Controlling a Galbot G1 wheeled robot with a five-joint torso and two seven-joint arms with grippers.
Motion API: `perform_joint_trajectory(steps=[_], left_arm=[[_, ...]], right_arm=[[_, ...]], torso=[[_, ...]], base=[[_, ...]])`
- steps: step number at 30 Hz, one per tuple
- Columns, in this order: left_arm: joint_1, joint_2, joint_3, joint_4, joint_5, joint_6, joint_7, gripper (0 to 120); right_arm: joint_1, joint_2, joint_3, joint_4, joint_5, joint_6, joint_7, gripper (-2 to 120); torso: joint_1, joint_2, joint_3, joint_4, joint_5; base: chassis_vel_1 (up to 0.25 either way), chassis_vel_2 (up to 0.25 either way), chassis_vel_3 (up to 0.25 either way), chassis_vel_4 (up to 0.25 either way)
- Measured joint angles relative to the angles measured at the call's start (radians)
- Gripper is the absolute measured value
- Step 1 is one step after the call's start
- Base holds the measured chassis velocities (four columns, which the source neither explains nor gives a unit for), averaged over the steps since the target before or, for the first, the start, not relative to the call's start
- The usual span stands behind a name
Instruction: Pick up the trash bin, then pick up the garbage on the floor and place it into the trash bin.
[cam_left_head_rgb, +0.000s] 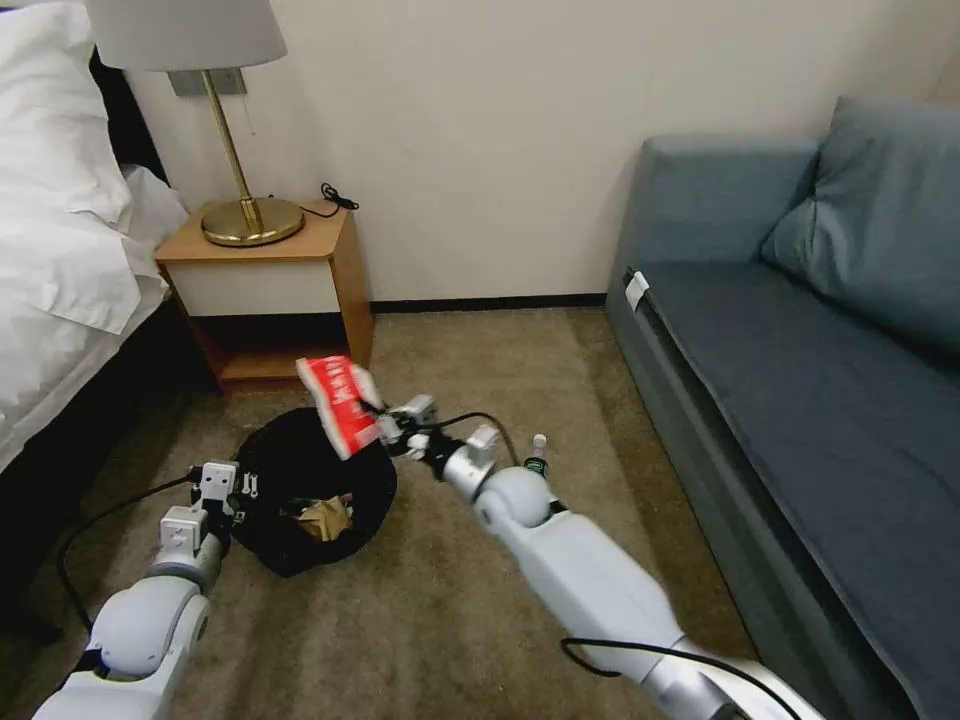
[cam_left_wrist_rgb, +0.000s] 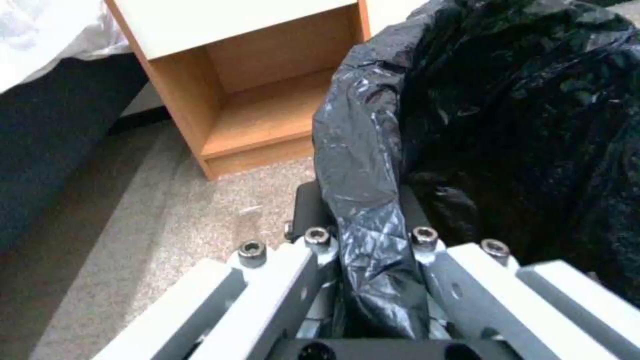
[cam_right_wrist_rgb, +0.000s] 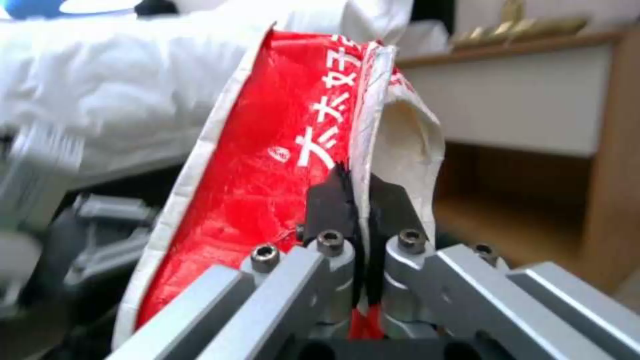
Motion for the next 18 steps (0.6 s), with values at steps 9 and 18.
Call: perform_joint_trajectory(steps=[9, 18], left_arm=[[0.016, 0.002, -0.021, -0.008, -0.008, -0.005, 0.001, 5], [0.020, -0.001, -0.023, -0.010, -0.006, -0.008, 0.003, 5]], right_arm=[[-0.026, 0.052, -0.035, -0.093, -0.069, 0.026, 0.056, 16], [-0.041, 0.028, -0.032, -0.089, -0.076, 0.035, 0.058, 50]], torso=[[0.000, 0.000, 0.000, 0.0000, -0.0001], [0.000, 0.000, 0.000, -0.0001, 0.0001]], base=[[0.000, 0.000, 0.000, 0.000], [0.000, 0.000, 0.000, 0.000]])
